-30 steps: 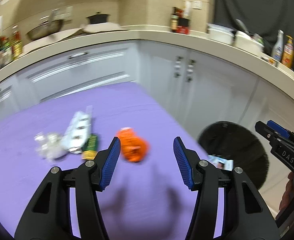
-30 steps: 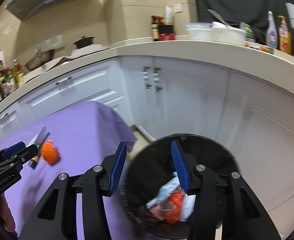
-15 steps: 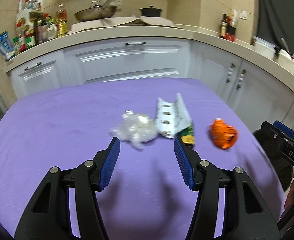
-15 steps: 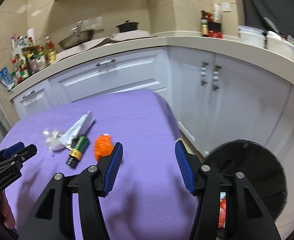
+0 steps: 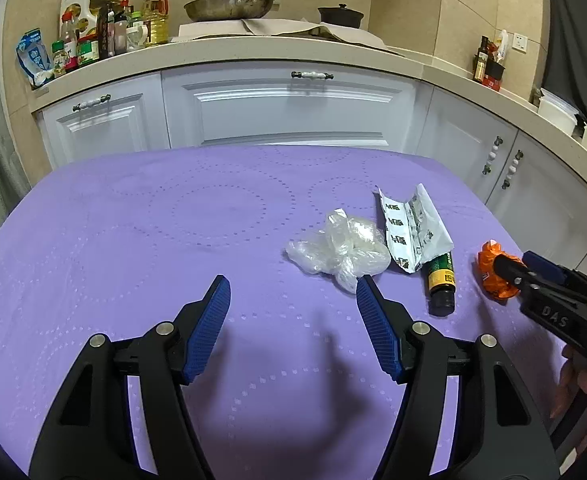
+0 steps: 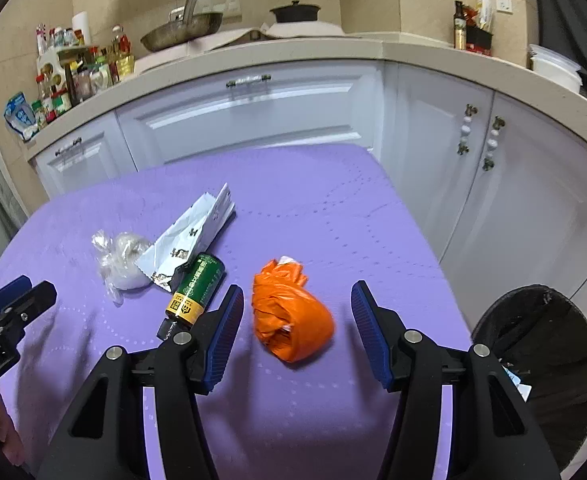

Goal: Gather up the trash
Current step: 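Move both open tools back toward the remaining trash on the table, then grasp the clear plastic bag with left tool while right tool grasps orange bag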

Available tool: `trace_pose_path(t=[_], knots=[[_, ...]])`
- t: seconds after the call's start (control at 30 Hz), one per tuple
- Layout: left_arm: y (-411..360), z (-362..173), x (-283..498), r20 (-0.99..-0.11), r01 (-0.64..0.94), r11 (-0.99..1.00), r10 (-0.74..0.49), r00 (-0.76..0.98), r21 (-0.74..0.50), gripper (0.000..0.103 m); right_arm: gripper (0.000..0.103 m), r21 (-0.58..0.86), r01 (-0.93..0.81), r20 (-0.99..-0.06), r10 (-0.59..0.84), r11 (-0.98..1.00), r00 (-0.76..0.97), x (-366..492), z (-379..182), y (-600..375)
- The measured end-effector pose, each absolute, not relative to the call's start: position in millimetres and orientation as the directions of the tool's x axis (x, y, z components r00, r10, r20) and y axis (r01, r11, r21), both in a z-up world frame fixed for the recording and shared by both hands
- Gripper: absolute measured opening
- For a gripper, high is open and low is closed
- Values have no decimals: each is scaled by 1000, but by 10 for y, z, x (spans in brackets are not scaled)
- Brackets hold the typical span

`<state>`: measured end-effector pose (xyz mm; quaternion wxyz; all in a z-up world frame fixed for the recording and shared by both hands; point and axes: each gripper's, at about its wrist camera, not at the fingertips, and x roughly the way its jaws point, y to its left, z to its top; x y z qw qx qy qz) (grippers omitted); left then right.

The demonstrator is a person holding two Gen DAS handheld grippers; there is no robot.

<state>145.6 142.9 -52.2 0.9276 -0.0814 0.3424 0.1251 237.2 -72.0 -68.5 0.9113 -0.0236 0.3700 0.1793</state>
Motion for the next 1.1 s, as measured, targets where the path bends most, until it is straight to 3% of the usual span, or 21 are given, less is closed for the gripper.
trace_pose_path(t=[0.13,0.27,0.9,1.1], knots=[[1453,-558,1499,-663,-280,957,164,731,-72,64,55,77,-354,-707,301,932,640,2419,-733,-639],[1441,-582,1560,-670,-264,962,149,727,-73,65,43,63,-364,-727,292,929,622,2443,-788,-611],[1239,-710,2009,-705,-218,974,115,700,-58,65,42,85,-333,-699,294,939,652,2436,-715,-890],[1285,-759,2142,-715,-228,972,116,689,-62,72,42,93,-333,-701,299,938,647,2469,-737,-903]])
